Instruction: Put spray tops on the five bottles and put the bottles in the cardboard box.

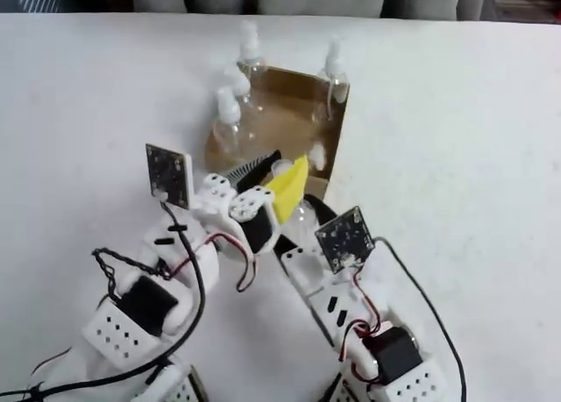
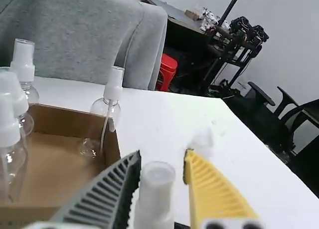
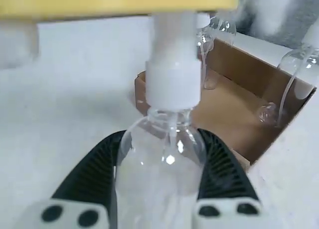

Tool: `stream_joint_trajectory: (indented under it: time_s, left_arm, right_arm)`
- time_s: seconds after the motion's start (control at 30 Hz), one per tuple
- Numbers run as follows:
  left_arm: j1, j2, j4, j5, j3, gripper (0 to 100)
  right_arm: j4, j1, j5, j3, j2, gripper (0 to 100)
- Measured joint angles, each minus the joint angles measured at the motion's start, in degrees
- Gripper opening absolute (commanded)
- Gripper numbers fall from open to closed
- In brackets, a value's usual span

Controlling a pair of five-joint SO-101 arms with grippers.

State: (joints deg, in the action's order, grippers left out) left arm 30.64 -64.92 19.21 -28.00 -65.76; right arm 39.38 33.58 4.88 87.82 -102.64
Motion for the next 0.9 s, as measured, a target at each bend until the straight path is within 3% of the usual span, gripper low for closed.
stream_joint_trajectory:
  time_s: [0.53,0.9]
  left_arm:
    - [0.26,-0.53,1.93,-0.09,0.00,9]
    - [0.18,-27.16,15.30,0.09,0.00,9]
  right_arm:
    - [0.00,-0.44,0.00,0.09,0.09,1.5]
    - [0.00,-4.40,0.09,0.00,0.00,1.5]
